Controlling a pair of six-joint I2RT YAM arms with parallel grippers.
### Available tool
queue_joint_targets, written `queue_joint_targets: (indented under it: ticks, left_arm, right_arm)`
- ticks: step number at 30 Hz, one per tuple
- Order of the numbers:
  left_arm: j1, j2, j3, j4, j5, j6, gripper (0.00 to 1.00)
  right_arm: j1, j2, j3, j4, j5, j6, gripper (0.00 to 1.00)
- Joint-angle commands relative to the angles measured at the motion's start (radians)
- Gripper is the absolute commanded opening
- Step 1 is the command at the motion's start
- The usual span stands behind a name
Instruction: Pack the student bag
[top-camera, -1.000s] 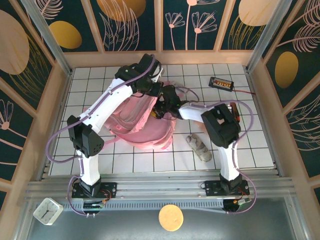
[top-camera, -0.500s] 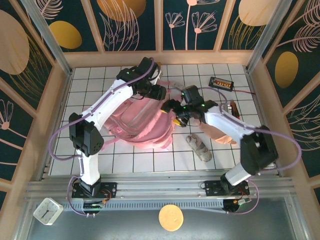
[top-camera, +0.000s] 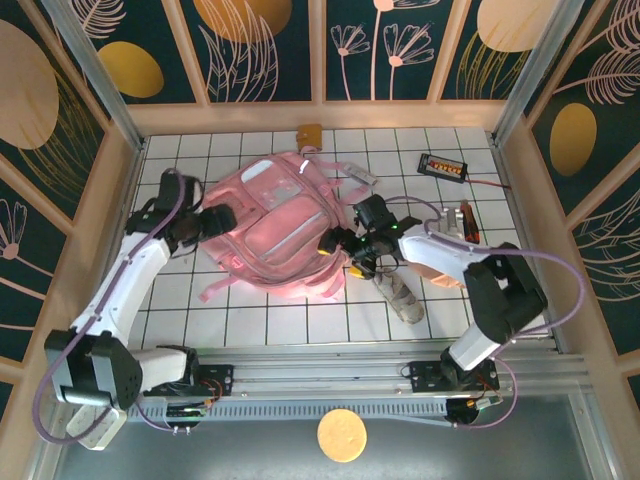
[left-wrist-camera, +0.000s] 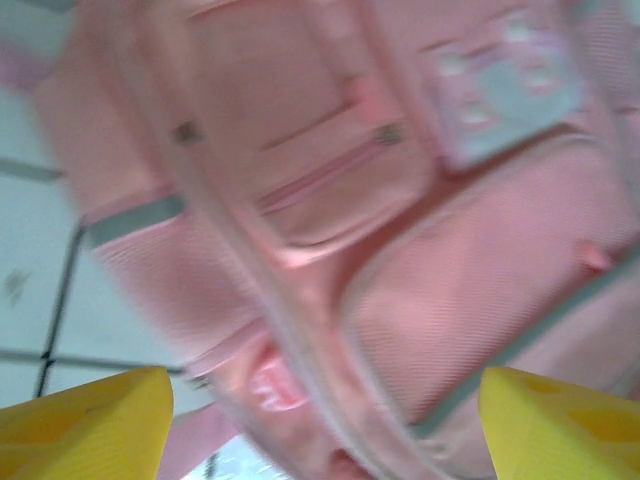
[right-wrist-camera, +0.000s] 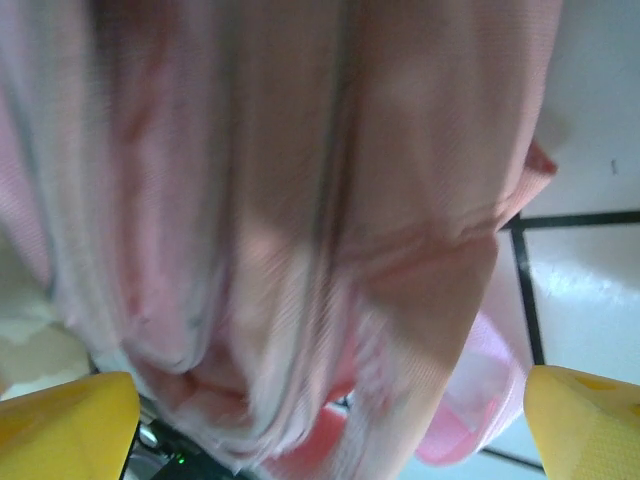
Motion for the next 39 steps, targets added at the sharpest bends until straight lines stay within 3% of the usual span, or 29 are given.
queue_joint_targets:
  ticks: [1,5,7,12,22,25,28,30,31,32,35,36,39]
  left_arm:
    - [0.073,-0.014,-0.131,0.081,0.087,-0.040,0.82]
    - [0.114,0.015,-0.275,0.220,0.141,-0.084,0.79]
    - [0.136,0.043,-0.337,0.299,0.166,-0.114,0.76]
    - [0.166,0.086,-0.378,0.399,0.156,-0.122,0.75]
    - [0.228,0.275,-0.321,0.616,0.267,-0.128,0.80]
    - [0.230,0.309,-0.308,0.673,0.282,-0.150,0.78]
    - [0.234,0.340,-0.296,0.726,0.298,-0.159,0.69]
    - [0.233,0.365,-0.290,0.760,0.319,-0.172,0.52]
    - [0.234,0.382,-0.284,0.772,0.332,-0.177,0.33]
    - [0.233,0.398,-0.280,0.784,0.352,-0.179,0.24]
    - [0.233,0.390,-0.273,0.814,0.392,-0.222,0.07]
    - [0.232,0.373,-0.271,0.811,0.397,-0.238,0.05]
    - [0.229,0.288,-0.249,0.772,0.411,-0.297,0.01]
  right_arm:
    - [-0.004,0.024,0.005,0.085,-0.007,-0.001,0.99]
    - [-0.013,0.070,0.023,0.098,0.016,-0.015,0.93]
    - [-0.023,0.100,0.043,0.116,0.022,-0.022,0.85]
    - [-0.064,0.191,0.126,0.117,0.022,-0.064,0.54]
    - [-0.129,0.298,0.249,0.038,0.001,-0.134,0.53]
    - [-0.145,0.328,0.276,0.026,-0.003,-0.151,0.44]
    - [-0.169,0.368,0.326,0.006,-0.007,-0.169,0.30]
    - [-0.182,0.395,0.366,-0.006,-0.008,-0.183,0.22]
    - [-0.191,0.410,0.390,-0.014,-0.009,-0.191,0.19]
    - [-0.198,0.424,0.416,-0.025,-0.008,-0.199,0.17]
    - [-0.211,0.438,0.487,-0.081,0.008,-0.230,0.22]
    - [-0.211,0.429,0.506,-0.107,0.020,-0.241,0.30]
    - [-0.195,0.345,0.544,-0.228,0.091,-0.268,0.65]
